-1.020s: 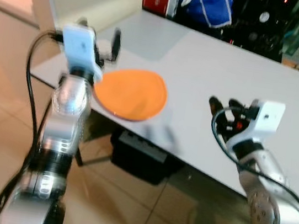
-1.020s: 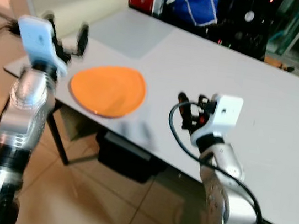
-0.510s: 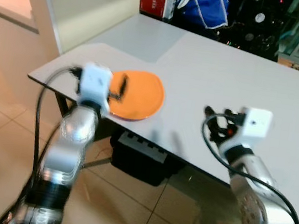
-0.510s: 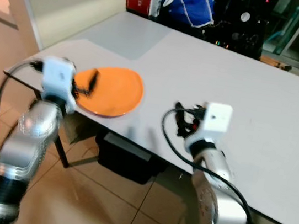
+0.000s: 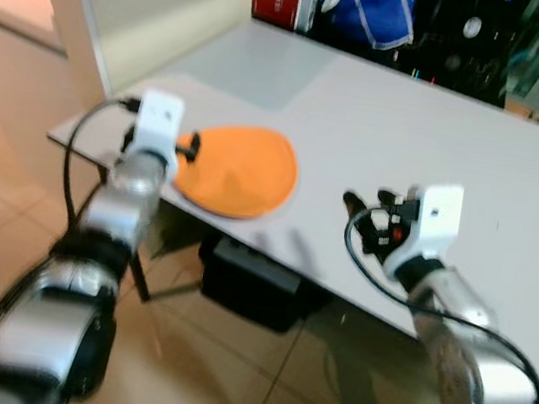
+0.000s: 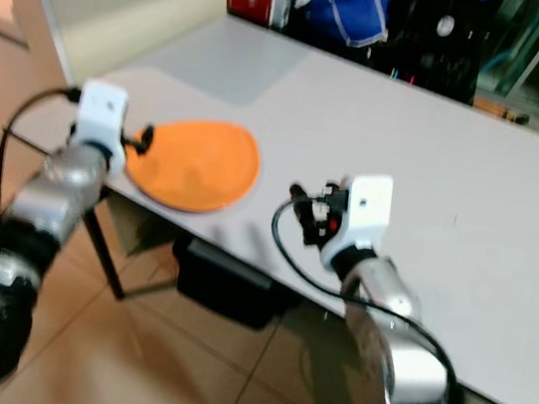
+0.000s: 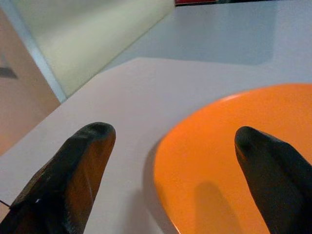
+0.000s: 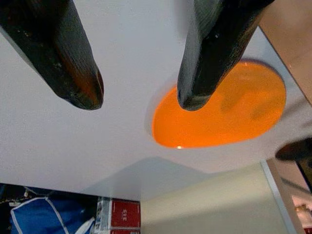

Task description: Setting the table

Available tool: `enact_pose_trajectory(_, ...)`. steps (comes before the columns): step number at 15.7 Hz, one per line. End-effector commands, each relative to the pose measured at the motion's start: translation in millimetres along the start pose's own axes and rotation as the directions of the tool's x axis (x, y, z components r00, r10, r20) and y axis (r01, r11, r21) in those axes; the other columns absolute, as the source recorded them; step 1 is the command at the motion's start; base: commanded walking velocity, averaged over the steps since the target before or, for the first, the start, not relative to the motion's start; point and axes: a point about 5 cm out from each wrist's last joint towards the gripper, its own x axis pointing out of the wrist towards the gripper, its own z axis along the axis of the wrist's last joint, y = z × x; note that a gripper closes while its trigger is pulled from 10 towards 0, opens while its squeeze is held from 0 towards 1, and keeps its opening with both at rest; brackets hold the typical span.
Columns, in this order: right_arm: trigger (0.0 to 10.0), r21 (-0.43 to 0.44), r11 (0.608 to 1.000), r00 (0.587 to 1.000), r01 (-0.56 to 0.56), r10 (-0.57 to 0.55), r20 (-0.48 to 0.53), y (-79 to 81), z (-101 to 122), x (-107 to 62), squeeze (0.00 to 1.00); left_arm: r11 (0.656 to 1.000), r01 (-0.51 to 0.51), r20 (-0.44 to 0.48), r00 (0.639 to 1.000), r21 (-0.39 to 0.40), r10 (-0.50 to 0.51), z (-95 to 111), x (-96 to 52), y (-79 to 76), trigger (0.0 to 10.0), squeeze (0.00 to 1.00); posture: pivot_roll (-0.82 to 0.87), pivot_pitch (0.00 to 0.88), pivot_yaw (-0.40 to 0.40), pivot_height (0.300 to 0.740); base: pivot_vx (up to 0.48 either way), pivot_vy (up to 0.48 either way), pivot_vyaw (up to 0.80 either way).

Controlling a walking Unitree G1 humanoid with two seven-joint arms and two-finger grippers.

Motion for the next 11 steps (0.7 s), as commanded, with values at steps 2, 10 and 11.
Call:
enact_pose_trajectory(2, 10.0, -0.012, 1.000, 1.000, -0.004, 0.004, -0.009, 0.2, 3, -11.0, 0.00, 0.995, 0.003, -0.021, 1.000, -0.098, -0.005, 4, 5.6, 9.2, 10.0, 0.00, -0.15, 0.035, 0.028, 0.740, 0.000, 0.000, 0.00)
enact_pose_trajectory(10, 10.0, -0.043, 0.999, 0.999, -0.016, 0.014, -0.039, 5.9, 9, -46.3, 0.00, 0.968, -0.013, -0.076, 0.997, -0.252, -0.006, -2, 8.5, 22.1, 10.0, 0.00, -0.23, 0.144, 0.030, 0.740, 0.000, 0.000, 0.00)
enact_pose_trajectory(11, 10.0, -0.037, 0.999, 0.999, -0.025, 0.024, -0.043, 7.2, 8, -47.5, 0.00, 0.971, -0.012, -0.084, 0.996, -0.238, -0.009, -3, 8.4, 22.3, 10.0, 0.00, -0.23, 0.147, 0.031, 0.740, 0.000, 0.000, 0.00)
